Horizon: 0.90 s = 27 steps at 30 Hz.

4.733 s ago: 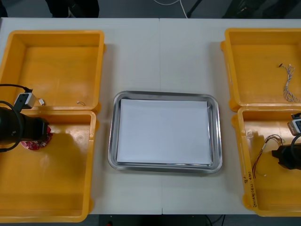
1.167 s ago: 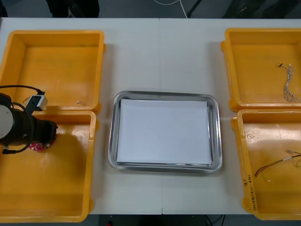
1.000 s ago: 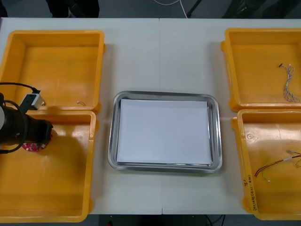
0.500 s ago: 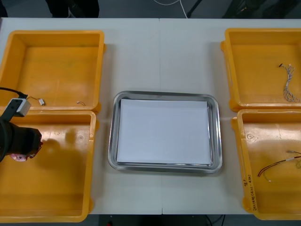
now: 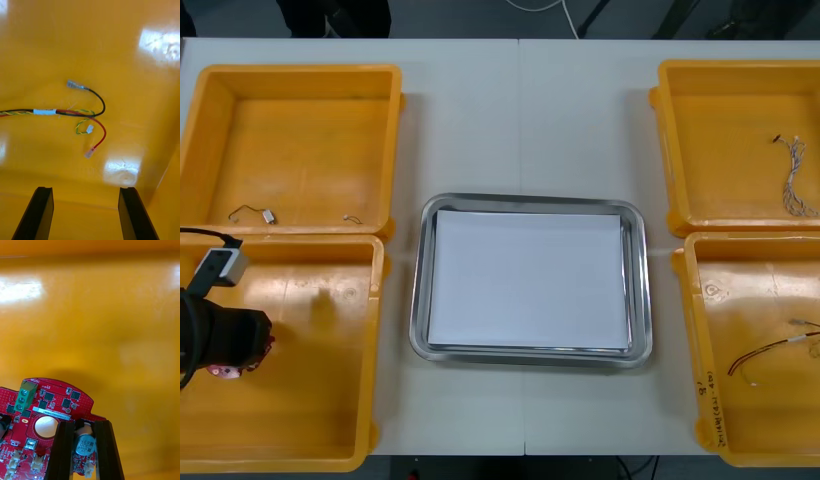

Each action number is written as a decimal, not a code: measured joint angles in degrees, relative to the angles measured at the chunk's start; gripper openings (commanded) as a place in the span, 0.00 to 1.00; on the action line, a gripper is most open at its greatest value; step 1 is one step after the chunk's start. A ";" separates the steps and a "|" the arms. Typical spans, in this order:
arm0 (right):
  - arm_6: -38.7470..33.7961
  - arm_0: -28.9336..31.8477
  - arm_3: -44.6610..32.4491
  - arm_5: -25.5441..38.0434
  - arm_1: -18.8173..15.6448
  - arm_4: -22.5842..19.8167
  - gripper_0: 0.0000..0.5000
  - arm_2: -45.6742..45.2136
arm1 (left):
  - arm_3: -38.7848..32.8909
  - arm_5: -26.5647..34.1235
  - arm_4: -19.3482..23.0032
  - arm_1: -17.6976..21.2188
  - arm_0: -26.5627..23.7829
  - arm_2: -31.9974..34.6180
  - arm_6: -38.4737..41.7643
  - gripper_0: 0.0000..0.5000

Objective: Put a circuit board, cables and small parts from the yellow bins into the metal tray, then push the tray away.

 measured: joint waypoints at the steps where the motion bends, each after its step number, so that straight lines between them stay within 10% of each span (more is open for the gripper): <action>1: -0.20 -1.62 0.00 1.87 0.00 -0.10 1.00 -0.40 | 0.00 -0.51 -0.05 0.00 0.27 -0.56 0.00 0.00; 12: -16.02 -18.19 0.00 17.12 0.00 0.08 1.00 -1.11 | 0.06 -1.27 -0.35 0.00 0.66 -2.84 0.00 0.04; 21: -31.19 -20.20 0.00 17.76 0.01 3.77 1.00 -1.07 | 0.93 -1.30 -0.73 0.00 0.66 -3.14 0.00 0.04; 27: -43.95 -20.20 0.00 18.20 0.33 6.97 1.00 -1.07 | 1.25 -1.36 -0.96 0.00 0.66 -3.34 0.00 0.21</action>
